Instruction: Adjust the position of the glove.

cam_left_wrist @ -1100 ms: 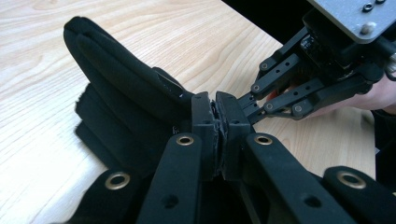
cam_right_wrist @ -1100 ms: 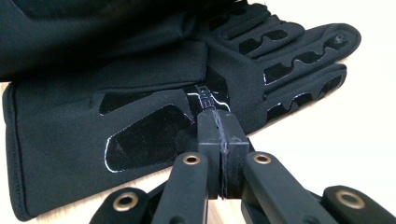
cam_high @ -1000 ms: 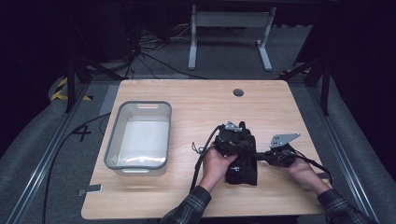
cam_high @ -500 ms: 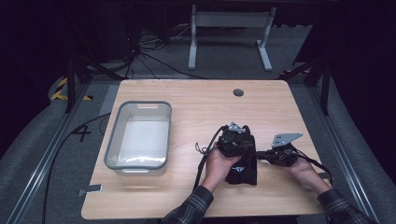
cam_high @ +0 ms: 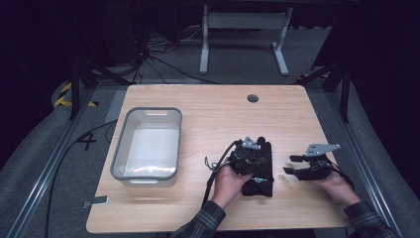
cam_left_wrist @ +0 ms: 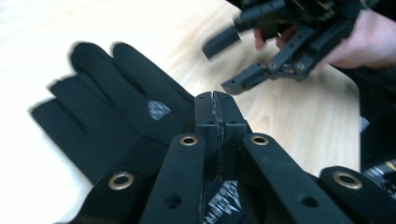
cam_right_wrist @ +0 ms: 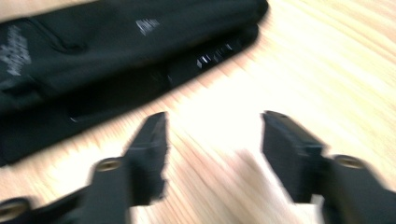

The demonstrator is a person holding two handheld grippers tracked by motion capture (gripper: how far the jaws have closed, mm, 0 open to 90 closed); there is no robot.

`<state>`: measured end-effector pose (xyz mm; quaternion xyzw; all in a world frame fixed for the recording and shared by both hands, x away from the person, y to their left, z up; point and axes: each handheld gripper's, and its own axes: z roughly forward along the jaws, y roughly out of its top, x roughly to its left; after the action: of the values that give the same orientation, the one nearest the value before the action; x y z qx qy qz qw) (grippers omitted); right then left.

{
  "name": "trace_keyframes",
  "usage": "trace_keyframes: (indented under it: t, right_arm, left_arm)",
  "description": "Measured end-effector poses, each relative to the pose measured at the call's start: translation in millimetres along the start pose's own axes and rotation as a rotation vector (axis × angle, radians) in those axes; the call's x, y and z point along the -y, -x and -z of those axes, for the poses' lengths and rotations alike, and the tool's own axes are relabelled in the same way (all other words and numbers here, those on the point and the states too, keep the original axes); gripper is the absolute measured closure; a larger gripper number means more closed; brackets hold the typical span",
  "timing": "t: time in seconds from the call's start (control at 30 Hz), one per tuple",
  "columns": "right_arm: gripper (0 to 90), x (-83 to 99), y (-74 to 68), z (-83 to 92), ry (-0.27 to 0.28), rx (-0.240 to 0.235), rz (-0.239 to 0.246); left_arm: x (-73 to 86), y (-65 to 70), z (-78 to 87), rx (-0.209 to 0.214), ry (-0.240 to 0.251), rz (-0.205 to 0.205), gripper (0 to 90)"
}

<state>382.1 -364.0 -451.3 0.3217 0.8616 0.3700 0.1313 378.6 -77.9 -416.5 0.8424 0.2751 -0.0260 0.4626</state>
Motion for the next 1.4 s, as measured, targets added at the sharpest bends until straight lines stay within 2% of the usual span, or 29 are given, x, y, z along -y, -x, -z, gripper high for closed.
trace_keyframes:
  t: [0.07,0.23,0.3,0.33,0.53,0.67,0.73,0.97,1.4]
  right_arm:
    - [28.0,5.7,0.7,3.3,-0.007,0.021,-0.013]
    - [21.7,14.4,1.7,11.0,0.005,0.046,-0.030]
    - [20.5,16.0,1.4,12.3,0.007,0.050,-0.030]
    - [17.4,19.5,1.5,13.7,0.012,0.057,-0.032]
    - [15.5,24.8,4.2,13.0,0.006,0.082,-0.041]
    - [15.3,24.9,3.7,9.7,0.005,0.090,-0.042]
    - [15.2,25.4,3.5,8.0,-0.003,0.095,-0.034]
    - [14.7,27.0,5.7,7.3,0.004,0.097,-0.035]
    - [12.9,27.6,6.9,6.2,0.012,0.091,-0.029]
  left_arm:
    - [3.2,4.1,-2.0,0.009,-0.012,-0.005,89.7]
    - [12.4,16.3,-12.5,0.044,-0.057,-0.022,89.7]
    - [13.1,17.5,-13.7,0.046,-0.060,-0.026,89.8]
    - [14.3,20.4,-17.6,0.059,-0.072,-0.034,89.8]
    - [18.6,27.4,-33.8,0.071,-0.122,-0.051,89.7]
    - [24.1,28.9,-46.1,0.045,-0.183,-0.060,89.9]
    - [24.6,28.7,-49.0,0.045,-0.191,-0.065,89.9]
    - [24.9,28.5,-47.6,0.034,-0.205,-0.071,89.9]
    - [32.7,20.1,-25.0,-0.017,-0.239,-0.065,89.9]
